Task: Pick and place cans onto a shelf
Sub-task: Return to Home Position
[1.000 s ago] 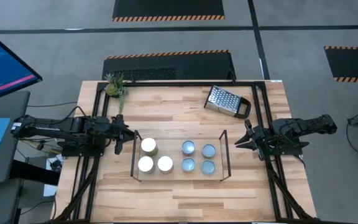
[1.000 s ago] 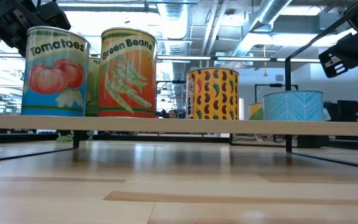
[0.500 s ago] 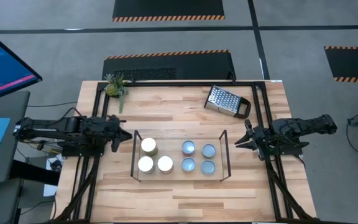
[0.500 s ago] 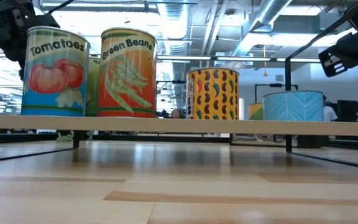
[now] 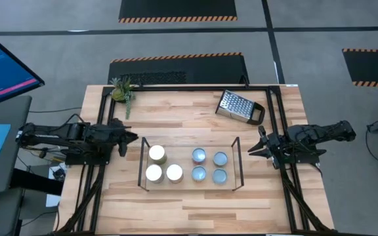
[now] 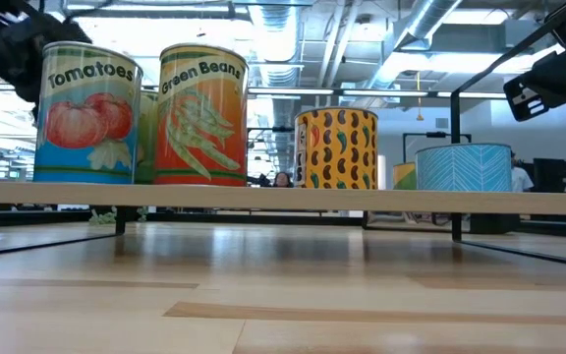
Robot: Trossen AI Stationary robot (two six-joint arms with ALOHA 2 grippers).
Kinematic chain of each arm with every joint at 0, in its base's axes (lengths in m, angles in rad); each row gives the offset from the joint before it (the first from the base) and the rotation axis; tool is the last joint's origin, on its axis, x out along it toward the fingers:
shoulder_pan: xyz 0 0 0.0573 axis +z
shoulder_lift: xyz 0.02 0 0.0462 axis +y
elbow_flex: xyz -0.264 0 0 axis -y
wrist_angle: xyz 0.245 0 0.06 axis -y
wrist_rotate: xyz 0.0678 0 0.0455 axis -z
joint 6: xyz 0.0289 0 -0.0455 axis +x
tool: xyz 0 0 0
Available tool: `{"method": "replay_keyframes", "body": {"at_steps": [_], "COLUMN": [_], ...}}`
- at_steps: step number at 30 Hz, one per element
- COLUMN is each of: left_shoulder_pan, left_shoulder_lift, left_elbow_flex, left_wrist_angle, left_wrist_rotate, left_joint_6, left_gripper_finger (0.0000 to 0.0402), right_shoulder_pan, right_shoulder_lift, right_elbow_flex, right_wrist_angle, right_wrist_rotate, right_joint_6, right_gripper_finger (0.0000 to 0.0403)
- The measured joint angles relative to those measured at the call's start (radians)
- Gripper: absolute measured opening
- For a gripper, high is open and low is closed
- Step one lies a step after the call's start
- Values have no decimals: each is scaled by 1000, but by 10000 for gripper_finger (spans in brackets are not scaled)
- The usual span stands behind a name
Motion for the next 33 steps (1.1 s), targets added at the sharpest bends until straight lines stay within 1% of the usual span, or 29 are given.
{"method": "replay_keyframes", "body": {"at_steps": [2,4,6,8,10,12,14,15,19,23,25,28,33], "left_shoulder_pan": [-18,-37,-56,-74,-87,-95,-101,-101,-101,-100,-100,-100,-100], "left_shoulder_lift": [-11,-26,-60,-106,-165,-230,-300,-311,-283,-294,-311,-306,-306], "left_elbow_flex": [0,0,0,0,0,-4,-32,-55,-129,-195,-213,-219,-219], "left_wrist_angle": [43,85,114,126,119,123,149,178,281,361,438,478,518], "left_wrist_rotate": [10,56,106,128,122,93,71,65,71,74,111,160,146], "left_joint_6": [58,106,145,169,174,184,206,218,239,279,329,395,420], "left_gripper_finger": [57,57,57,57,57,57,57,57,57,57,57,57,57], "right_shoulder_pan": [0,1,1,1,1,1,1,1,1,1,1,0,2], "right_shoulder_lift": [0,0,0,0,0,0,0,0,0,0,0,0,0], "right_elbow_flex": [0,0,0,0,0,0,0,0,0,0,0,0,0], "right_wrist_angle": [0,0,0,0,0,0,0,0,5,30,30,10,-2], "right_wrist_rotate": [0,0,1,1,2,2,2,2,43,152,203,212,211], "right_joint_6": [0,0,0,0,0,0,0,0,0,0,0,0,32], "right_gripper_finger": [82,82,82,82,82,82,82,82,82,82,82,82,82]}}
